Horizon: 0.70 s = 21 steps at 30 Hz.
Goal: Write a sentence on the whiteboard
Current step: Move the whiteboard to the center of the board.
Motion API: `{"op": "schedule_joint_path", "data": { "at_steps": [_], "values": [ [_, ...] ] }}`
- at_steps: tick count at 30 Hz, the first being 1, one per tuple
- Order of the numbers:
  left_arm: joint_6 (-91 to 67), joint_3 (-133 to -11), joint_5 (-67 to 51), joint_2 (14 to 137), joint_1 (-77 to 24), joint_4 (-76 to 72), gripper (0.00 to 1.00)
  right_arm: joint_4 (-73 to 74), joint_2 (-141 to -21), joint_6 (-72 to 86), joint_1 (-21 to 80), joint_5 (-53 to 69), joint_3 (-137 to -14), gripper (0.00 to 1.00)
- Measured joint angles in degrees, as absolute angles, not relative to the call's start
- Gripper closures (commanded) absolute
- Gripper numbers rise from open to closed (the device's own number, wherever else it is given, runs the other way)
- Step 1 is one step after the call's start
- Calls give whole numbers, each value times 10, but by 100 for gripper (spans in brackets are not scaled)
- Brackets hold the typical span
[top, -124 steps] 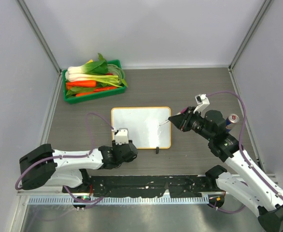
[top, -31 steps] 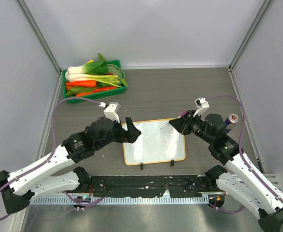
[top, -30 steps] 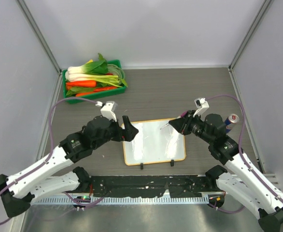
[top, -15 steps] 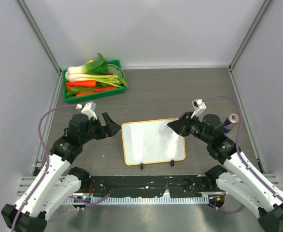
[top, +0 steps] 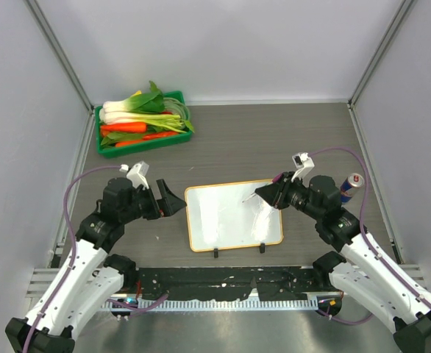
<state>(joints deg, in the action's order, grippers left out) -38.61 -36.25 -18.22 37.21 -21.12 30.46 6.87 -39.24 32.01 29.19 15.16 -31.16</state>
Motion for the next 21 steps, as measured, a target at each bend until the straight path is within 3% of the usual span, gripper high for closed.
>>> {"op": "schedule_joint_path", "data": {
  "at_steps": [21],
  "values": [
    [-389, -354, -190, 386, -210, 300, 6, 47, -390, 320, 292, 153, -309, 99]
  ]
}}
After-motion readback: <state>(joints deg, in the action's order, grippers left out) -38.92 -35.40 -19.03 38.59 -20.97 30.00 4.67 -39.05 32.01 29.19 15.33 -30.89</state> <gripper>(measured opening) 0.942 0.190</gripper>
